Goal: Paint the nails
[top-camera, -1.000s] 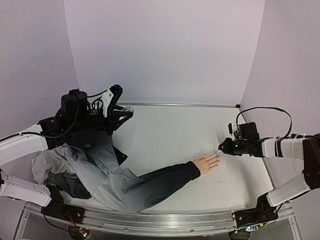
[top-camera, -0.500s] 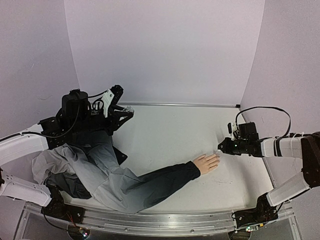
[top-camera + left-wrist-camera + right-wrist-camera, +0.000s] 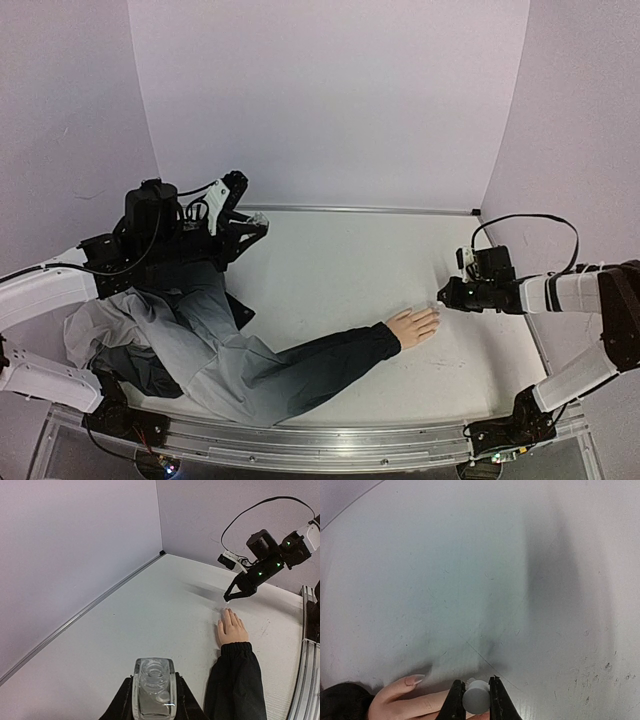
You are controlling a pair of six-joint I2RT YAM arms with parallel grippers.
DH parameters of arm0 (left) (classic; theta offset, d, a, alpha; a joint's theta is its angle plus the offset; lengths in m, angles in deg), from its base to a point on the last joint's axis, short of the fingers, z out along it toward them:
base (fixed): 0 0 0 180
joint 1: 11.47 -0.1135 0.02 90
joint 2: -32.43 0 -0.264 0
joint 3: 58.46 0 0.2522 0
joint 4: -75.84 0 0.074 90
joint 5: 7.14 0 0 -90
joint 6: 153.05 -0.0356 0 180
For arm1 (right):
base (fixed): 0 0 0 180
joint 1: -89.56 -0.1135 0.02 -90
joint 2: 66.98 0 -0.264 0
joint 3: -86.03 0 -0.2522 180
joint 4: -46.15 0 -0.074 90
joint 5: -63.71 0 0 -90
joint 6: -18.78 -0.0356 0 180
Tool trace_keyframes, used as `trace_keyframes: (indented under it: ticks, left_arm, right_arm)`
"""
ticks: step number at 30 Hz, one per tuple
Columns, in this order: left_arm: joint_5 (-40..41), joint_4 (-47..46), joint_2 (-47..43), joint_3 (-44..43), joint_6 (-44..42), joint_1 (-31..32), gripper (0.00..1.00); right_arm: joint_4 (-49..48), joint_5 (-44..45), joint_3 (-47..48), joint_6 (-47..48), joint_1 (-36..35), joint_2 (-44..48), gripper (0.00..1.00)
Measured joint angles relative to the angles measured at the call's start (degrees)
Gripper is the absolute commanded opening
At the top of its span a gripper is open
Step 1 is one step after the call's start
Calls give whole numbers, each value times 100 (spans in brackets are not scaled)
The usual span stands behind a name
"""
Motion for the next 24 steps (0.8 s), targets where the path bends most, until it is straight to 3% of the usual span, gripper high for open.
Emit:
trace_keyframes:
  ticks: [14,24]
  left_arm:
    - [0,0,2,0,-37,0,0]
    - [0,0,-9,0,-37,0,0]
  right_arm:
    - [-22,684,7,-219,0,-74,0]
    - [127,81,7,-122,0,378,0]
